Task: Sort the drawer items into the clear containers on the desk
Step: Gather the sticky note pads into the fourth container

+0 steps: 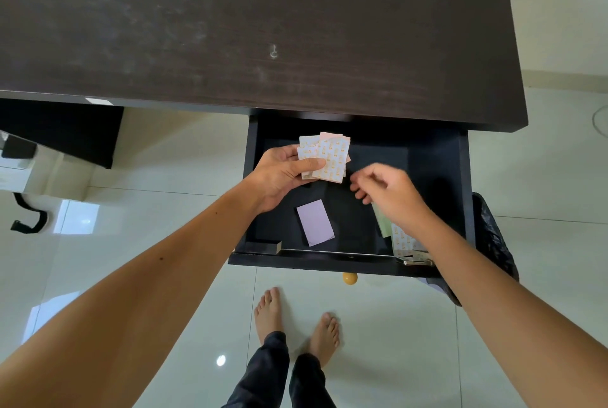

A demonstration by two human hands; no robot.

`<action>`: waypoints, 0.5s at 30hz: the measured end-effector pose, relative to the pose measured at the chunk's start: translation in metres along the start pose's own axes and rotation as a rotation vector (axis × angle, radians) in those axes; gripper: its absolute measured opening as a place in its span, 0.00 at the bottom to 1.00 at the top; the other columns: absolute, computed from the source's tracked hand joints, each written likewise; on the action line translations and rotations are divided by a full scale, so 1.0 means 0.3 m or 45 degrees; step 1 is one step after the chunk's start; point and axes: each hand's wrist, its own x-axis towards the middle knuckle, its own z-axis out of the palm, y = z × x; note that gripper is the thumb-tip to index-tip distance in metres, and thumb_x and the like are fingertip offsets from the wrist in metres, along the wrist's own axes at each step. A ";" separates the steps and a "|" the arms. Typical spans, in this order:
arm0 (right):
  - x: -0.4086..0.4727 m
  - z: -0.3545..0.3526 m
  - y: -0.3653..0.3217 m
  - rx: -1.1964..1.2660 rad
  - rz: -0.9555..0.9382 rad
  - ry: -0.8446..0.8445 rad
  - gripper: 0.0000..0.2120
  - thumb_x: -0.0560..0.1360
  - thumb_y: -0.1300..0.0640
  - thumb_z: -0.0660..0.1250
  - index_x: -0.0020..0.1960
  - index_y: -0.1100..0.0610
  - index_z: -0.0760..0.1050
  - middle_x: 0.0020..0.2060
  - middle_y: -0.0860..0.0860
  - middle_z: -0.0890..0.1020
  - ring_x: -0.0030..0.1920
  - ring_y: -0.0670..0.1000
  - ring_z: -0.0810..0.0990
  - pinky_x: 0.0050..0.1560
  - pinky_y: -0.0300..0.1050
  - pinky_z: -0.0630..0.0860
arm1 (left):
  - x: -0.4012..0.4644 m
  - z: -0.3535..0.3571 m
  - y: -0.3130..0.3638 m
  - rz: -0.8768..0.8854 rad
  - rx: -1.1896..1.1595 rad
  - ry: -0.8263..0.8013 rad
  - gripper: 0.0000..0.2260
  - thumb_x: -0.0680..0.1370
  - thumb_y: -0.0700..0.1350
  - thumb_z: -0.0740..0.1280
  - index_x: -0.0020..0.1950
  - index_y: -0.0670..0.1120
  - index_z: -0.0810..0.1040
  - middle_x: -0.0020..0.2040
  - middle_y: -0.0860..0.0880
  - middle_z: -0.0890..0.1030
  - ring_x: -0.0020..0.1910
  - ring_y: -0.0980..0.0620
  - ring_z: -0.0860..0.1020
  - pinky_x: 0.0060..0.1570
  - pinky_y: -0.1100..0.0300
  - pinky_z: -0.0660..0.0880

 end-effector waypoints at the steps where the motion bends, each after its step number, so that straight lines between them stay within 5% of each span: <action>1: -0.008 0.010 0.016 -0.158 -0.022 -0.074 0.06 0.82 0.59 0.70 0.53 0.52 0.85 0.47 0.47 0.88 0.48 0.49 0.86 0.51 0.44 0.83 | 0.000 0.000 0.000 0.005 -0.007 0.006 0.20 0.75 0.35 0.75 0.67 0.38 0.78 0.60 0.43 0.86 0.59 0.45 0.85 0.62 0.51 0.80; 9: 0.004 0.099 0.029 -0.599 -0.252 -0.329 0.32 0.68 0.47 0.84 0.71 0.45 0.80 0.54 0.46 0.79 0.52 0.45 0.75 0.50 0.32 0.71 | 0.004 -0.002 0.000 0.027 -0.035 0.035 0.19 0.76 0.35 0.75 0.65 0.40 0.78 0.61 0.43 0.85 0.59 0.46 0.85 0.59 0.53 0.81; 15: 0.029 0.128 0.045 -0.757 -0.304 -0.348 0.33 0.67 0.46 0.84 0.71 0.45 0.80 0.58 0.46 0.75 0.60 0.50 0.71 0.60 0.48 0.75 | 0.011 -0.008 -0.003 0.033 -0.027 0.025 0.20 0.76 0.36 0.75 0.67 0.38 0.77 0.61 0.42 0.85 0.59 0.46 0.85 0.58 0.54 0.81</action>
